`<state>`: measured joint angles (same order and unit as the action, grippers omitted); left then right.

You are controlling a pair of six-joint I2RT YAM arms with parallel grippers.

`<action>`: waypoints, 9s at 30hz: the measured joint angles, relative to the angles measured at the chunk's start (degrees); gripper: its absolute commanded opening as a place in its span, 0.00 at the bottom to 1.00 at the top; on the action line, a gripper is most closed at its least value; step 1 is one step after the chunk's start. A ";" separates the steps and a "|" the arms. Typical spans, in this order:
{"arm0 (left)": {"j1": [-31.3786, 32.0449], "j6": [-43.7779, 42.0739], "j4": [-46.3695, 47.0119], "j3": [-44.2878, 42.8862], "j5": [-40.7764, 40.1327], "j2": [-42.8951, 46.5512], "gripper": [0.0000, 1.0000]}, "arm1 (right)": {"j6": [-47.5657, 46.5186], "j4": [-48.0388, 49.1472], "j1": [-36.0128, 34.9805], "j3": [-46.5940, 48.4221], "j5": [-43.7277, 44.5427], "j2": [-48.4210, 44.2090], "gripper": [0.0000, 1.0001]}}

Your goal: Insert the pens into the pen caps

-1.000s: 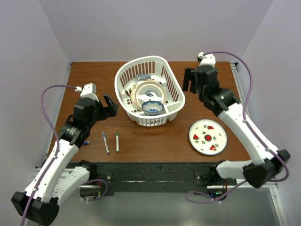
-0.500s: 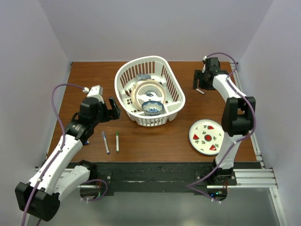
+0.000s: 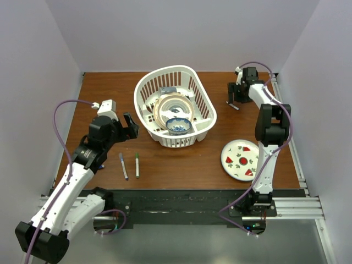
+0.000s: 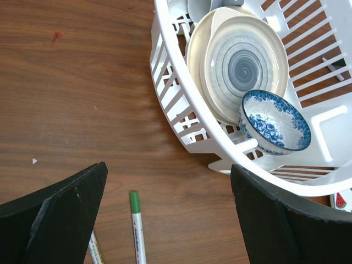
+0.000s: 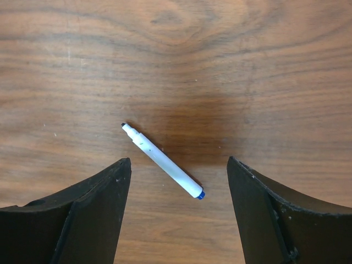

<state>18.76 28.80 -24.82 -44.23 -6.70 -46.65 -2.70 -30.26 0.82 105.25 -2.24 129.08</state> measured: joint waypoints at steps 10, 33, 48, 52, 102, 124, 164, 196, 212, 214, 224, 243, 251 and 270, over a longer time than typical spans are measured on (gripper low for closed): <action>0.00 -0.11 0.04 0.09 -0.74 0.22 0.99 | -0.81 0.55 0.48 -0.07 -1.77 0.09 0.66; 0.00 -0.94 -0.09 0.09 -0.33 -0.50 0.98 | -1.25 1.57 0.22 -2.75 1.25 0.87 0.31; 0.00 -0.94 -0.09 0.09 0.76 1.11 0.93 | 3.15 2.40 -2.45 -13.38 -0.55 -6.40 0.00; 0.00 -0.94 -0.07 0.07 1.05 1.03 0.93 | 7.06 2.56 -2.97 -19.10 -2.97 -11.08 0.00; 3.41 16.79 30.14 -6.19 36.79 -12.41 0.49 | 35.65 36.02 -43.60 -46.40 -25.73 -56.13 0.00; 4.20 18.62 31.61 -4.63 40.85 -13.05 0.00 | 36.20 36.65 -44.11 -45.44 -30.97 -51.84 0.31; -3.41 34.27 -16.83 -4.83 -13.55 -12.96 0.76 | 24.72 12.83 -44.26 -34.51 -7.91 -57.33 0.00; -36.37 49.70 -33.64 6.12 -17.18 -10.56 0.70 | 28.55 23.54 -44.26 -57.02 -19.85 -66.25 0.00; -36.04 28.94 -16.83 1.57 -13.92 -3.98 0.71 | 29.05 25.11 -45.88 -56.94 -21.42 -68.28 0.00; -36.04 34.49 -20.13 1.40 -15.76 -2.84 0.71 | 29.27 25.00 -45.88 -56.72 -21.55 -67.89 0.00; -36.04 44.13 -22.97 11.72 -10.29 -11.10 0.66 | 30.10 24.94 -45.88 -56.37 -21.51 -67.71 0.00; -36.00 45.40 -23.21 13.35 -10.91 -19.10 0.29 | 29.70 24.61 -45.88 -56.37 -21.44 -67.78 0.00; -35.98 40.33 -19.39 13.35 -12.92 -18.75 0.00 | 29.66 24.11 -45.88 -56.35 -21.42 -68.41 0.00; -3.19 2.36 -6.91 -4.96 3.34 -13.03 0.00 | 31.12 19.26 -45.88 -52.46 -15.08 -73.75 0.00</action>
<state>15.57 31.16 -31.73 -49.19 -3.36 -59.68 28.42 -11.00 -45.06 52.80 -17.32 55.33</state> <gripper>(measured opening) 0.065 0.070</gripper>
